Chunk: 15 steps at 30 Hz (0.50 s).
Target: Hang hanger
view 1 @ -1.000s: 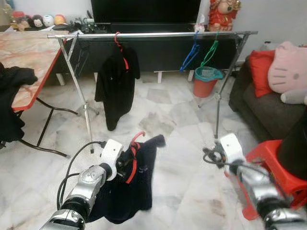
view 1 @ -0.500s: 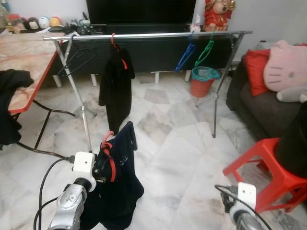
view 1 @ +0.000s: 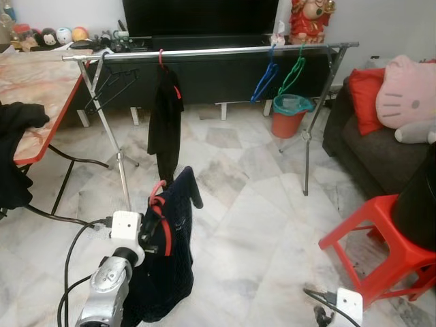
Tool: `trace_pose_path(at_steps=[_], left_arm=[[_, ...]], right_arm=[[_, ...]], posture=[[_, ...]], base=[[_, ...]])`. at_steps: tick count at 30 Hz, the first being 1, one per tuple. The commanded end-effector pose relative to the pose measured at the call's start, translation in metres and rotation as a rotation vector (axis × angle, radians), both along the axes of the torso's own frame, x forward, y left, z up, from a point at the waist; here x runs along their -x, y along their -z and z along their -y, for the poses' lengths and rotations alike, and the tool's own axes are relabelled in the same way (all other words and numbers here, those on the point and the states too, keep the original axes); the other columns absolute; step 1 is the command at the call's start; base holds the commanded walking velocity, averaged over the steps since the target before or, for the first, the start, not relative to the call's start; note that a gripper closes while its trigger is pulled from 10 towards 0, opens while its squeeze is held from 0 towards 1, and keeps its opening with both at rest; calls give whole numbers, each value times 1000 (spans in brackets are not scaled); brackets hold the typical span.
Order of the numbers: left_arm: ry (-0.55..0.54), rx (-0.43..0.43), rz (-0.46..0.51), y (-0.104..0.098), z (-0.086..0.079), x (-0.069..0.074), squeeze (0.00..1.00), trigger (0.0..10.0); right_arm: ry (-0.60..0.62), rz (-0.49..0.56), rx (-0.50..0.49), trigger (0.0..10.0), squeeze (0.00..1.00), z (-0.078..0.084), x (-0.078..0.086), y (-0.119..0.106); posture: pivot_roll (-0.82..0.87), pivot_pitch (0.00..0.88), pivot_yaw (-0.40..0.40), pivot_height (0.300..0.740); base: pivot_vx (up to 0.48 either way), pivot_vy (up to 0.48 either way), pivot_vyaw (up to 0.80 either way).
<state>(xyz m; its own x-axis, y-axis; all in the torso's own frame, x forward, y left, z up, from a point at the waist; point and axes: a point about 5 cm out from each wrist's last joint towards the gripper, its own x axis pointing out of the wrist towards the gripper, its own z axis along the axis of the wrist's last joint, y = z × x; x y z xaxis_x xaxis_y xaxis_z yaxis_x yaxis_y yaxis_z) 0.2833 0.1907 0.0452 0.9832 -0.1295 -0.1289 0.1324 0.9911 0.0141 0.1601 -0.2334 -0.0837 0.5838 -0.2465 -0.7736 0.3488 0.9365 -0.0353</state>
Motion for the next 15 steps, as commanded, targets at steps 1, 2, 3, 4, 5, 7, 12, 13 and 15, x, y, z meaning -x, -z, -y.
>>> trace_pose_path(at_steps=[1, 2, 3, 4, 5, 7, 12, 13, 15], left_arm=[[14, -7, 40, -10, 2, -6, 0, 10000], [15, -6, 40, -11, 2, -6, 0, 10000], [15, -4, 38, -10, 2, -5, 0, 10000], [14, -3, 36, -10, 2, -5, 0, 10000], [15, -3, 34, -10, 1, -5, 0, 10000], [18, -2, 31, -10, 1, -5, 0, 10000], [19, 5, 21, -8, 4, -3, 0, 10000], [18, 6, 19, -7, 4, -3, 0, 10000], [17, 7, 18, -7, 4, -3, 0, 10000]], right_arm=[[21, -24, 2, 10000, 0, 3, 5, 2], [23, -30, 4, 10000, 0, 3, 6, 2], [20, -36, 4, 10000, 0, 3, 7, 3], [17, -39, 4, 10000, 0, 3, 7, 3], [12, -34, 5, 10000, 0, 2, 4, 2], [6, -22, 7, 10000, 0, 1, 0, 0], [-1, -9, 8, 10000, 0, 2, -2, -1], [0, -7, 7, 10000, 0, 2, -2, -1], [1, -6, 7, 10000, 0, 2, -2, -1]], posture=[[-118, 0, -23, 740], [-116, 0, -23, 740], [-116, 0, -23, 740], [-116, 0, -22, 740], [-115, 0, -23, 740], [-116, 0, -22, 740], [-120, 0, -24, 740], [-120, 0, -24, 740], [-122, 0, -25, 740]], base=[[0, 0, 0], [0, 0, 0], [0, 0, 0], [0, 0, 0], [0, 0, 0], [124, 0, 0], [307, 0, 0], [281, 0, 0], [281, 0, 0]])
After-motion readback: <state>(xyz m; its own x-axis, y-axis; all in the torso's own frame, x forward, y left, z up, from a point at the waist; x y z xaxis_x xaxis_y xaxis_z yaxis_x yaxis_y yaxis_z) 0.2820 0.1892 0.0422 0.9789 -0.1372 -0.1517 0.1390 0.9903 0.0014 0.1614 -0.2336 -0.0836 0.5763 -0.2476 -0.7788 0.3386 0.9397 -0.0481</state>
